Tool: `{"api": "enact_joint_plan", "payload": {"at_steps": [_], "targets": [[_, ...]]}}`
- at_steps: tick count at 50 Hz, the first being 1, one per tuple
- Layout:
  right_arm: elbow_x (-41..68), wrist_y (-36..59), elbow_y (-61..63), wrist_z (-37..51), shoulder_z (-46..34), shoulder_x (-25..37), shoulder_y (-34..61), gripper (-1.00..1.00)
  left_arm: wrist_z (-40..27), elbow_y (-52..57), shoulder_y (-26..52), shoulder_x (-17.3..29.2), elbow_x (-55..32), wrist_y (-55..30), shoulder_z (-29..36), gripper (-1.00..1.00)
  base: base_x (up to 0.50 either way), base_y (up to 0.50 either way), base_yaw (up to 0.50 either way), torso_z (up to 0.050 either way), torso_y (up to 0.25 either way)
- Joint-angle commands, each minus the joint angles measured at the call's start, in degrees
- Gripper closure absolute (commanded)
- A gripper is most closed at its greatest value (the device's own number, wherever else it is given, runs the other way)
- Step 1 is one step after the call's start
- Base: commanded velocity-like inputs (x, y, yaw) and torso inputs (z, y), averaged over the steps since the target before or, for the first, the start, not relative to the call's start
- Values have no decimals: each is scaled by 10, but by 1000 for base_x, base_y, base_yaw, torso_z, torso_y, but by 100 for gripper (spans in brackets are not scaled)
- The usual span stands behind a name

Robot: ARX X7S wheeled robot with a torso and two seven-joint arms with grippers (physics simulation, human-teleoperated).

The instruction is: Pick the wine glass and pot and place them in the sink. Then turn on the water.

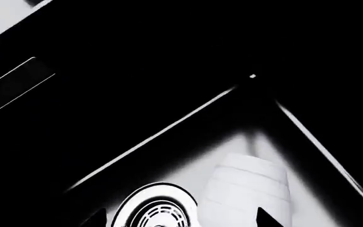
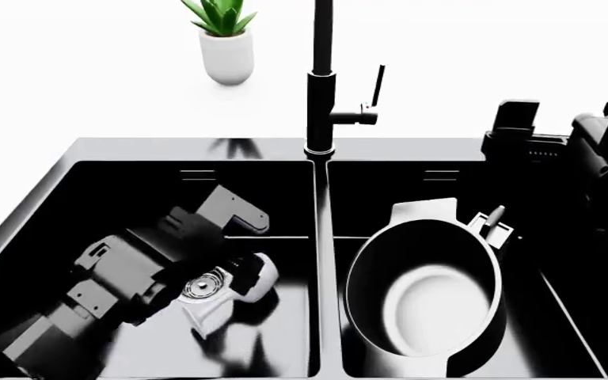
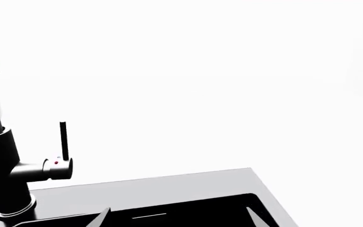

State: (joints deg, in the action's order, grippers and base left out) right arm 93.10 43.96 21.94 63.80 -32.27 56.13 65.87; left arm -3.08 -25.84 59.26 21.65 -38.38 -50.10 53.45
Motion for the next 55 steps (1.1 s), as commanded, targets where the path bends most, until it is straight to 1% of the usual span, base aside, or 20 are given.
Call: {"api": "enact_joint_plan", "payload": {"at_steps": [1,5,17,25,31,37,44,55], "targets": [[10,21,3,14,-5,-10,30,-100,-107,169,-49,74,-42,30,-94,-100,0,0,0,0,0],[15,26,6,20,-6,-12,38,-100,-120,200,-59,86,-52,31,-106,-100,0,0,0,0,0],[22,39,8,28,-10,-17,56,-100,-142,244,-67,107,-72,27,-131,-100,0,0,0,0,0],[10,53,-18,17,-22,-37,77,-100,-168,291,-73,123,-88,19,-150,-100,0,0,0,0,0],[-16,86,-63,-4,-49,-76,121,-100,-194,329,-72,140,-108,8,-176,-100,0,0,0,0,0],[-50,96,-113,-37,-73,-123,152,-100,-214,363,-74,156,-124,0,-195,-100,0,0,0,0,0],[-113,89,-184,-92,-105,-183,184,-100,-229,388,-81,174,-139,-1,-216,-100,0,0,0,0,0],[-169,55,-274,-164,-129,-246,205,-100,-230,391,-77,179,-141,-1,-220,-100,0,0,0,0,0]]}}
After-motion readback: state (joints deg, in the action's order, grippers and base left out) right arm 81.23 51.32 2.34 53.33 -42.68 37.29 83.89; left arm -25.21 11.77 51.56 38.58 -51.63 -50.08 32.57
